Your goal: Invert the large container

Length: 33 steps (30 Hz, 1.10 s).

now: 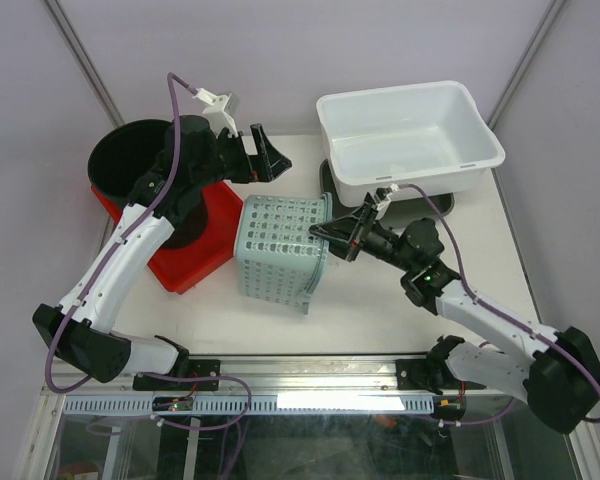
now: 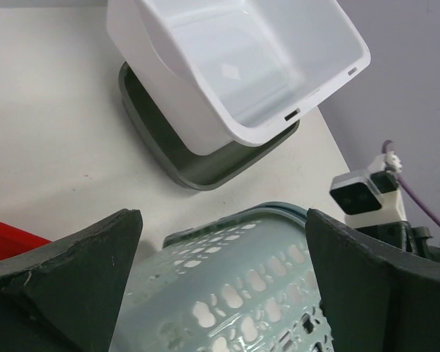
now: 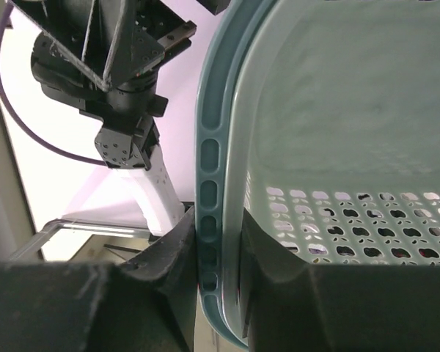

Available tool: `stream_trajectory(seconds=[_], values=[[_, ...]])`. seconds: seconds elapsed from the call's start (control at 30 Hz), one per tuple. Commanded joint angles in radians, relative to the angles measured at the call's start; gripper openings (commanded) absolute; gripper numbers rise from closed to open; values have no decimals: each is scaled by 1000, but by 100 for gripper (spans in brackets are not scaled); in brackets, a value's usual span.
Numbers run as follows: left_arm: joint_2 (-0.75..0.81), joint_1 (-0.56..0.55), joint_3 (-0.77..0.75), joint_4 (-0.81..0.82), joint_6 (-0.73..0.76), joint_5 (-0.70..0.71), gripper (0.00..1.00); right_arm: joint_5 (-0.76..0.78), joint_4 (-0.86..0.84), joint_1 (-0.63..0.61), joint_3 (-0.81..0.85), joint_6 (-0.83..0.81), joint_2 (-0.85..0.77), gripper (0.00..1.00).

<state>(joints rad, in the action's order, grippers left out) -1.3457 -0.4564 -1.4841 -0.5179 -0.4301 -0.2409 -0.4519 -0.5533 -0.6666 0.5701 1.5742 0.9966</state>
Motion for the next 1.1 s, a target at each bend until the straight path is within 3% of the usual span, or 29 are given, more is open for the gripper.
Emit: stream_trajectory(seconds=[0.0, 0.23, 0.4, 0.53, 0.73, 0.77, 0.8, 1.07], values=[[20, 5, -25, 17, -18, -15, 99, 8, -451, -21, 19, 138, 129, 0], [35, 4, -30, 16, -10, -1, 99, 17, -659, 0, -126, 224, 197, 0], [26, 4, -27, 17, -9, -19, 99, 20, -632, 62, -316, 242, 65, 0], [7, 5, -26, 18, -4, -48, 99, -49, -362, 175, -395, 191, -149, 0], [-30, 4, -20, 19, -15, -62, 99, -75, 278, 335, -295, 160, -389, 0], [-36, 4, -21, 20, -19, -71, 99, -197, 343, 356, -281, -143, -400, 20], [-41, 4, -21, 23, -21, -78, 99, -233, 398, 384, -274, -182, -403, 25], [-63, 4, -8, 30, -18, -98, 99, -263, 633, 457, -244, -344, -377, 35]])
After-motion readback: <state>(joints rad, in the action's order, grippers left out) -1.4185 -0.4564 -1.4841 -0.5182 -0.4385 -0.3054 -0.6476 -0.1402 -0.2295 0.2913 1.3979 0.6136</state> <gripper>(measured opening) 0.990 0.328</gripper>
